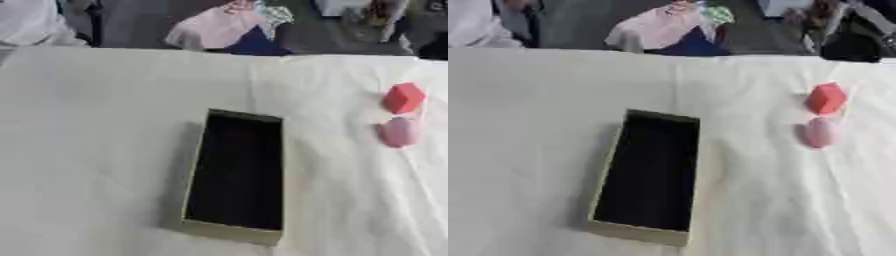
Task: Pick up objects on the table and place them in the box.
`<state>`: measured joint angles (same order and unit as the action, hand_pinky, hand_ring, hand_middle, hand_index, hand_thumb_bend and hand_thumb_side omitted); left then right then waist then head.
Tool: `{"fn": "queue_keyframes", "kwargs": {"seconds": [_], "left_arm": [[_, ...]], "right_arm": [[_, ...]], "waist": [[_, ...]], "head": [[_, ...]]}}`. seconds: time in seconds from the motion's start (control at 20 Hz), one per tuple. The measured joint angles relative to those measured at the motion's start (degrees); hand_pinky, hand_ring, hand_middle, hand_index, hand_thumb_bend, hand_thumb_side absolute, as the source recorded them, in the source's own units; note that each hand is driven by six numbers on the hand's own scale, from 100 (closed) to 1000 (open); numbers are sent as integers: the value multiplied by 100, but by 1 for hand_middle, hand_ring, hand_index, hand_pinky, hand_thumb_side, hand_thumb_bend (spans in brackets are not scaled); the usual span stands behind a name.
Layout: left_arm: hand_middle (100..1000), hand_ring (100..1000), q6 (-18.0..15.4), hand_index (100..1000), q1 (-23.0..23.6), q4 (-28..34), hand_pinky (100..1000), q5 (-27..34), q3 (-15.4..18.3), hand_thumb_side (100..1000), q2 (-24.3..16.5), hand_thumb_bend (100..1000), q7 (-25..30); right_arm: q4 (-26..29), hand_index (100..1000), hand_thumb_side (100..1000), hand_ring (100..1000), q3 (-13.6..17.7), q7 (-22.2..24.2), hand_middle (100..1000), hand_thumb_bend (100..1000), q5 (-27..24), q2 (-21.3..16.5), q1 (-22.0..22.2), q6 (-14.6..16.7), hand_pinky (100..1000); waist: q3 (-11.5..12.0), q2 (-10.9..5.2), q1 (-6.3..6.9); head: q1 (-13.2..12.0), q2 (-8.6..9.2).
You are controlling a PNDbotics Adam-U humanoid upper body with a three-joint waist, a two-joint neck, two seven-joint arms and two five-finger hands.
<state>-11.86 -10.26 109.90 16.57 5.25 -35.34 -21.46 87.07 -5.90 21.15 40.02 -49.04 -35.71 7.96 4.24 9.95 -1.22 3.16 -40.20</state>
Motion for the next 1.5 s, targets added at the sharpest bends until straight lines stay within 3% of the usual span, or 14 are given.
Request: {"fn": "queue_keyframes", "kwargs": {"seconds": [0.1,0.35,0.4,0.5,1.0,1.2,1.5], "left_arm": [[797,827,5,943,17,0,770,-1,0,1000,0,338,-5],[796,827,8,943,25,0,769,-3,0,1000,0,335,-8],[796,827,8,943,29,0,768,-4,0,1000,0,334,-9],[795,827,11,943,36,0,768,-8,0,1000,-1,333,-11],[793,826,18,943,66,0,766,-29,-1,1000,-1,327,-18],[793,826,20,942,67,0,765,-40,-4,1000,-1,326,-19],[793,826,24,942,67,0,764,-41,-8,1000,-1,323,-19]], "right_arm": [[-51,956,390,914,12,187,886,138,145,-21,48,187,887],[-188,957,336,913,145,663,893,172,297,-174,239,657,895],[-201,954,288,913,180,756,893,206,302,-204,270,725,895],[-203,951,307,914,247,948,892,191,297,-265,346,802,897],[-268,969,246,911,461,1905,896,245,44,-385,458,598,896],[-360,970,316,911,518,2191,894,262,-109,-388,498,500,896],[-470,983,347,901,463,2253,874,307,-209,-408,563,483,890]], "waist": [[-18,0,0],[-91,0,-15],[-103,0,-16],[-112,-1,-13],[-155,21,11],[-173,33,24],[-172,49,38]], "head": [[0,-2],[-9,-8],[-10,-9],[-10,-11],[-2,-84],[6,-104],[40,-128]]}}
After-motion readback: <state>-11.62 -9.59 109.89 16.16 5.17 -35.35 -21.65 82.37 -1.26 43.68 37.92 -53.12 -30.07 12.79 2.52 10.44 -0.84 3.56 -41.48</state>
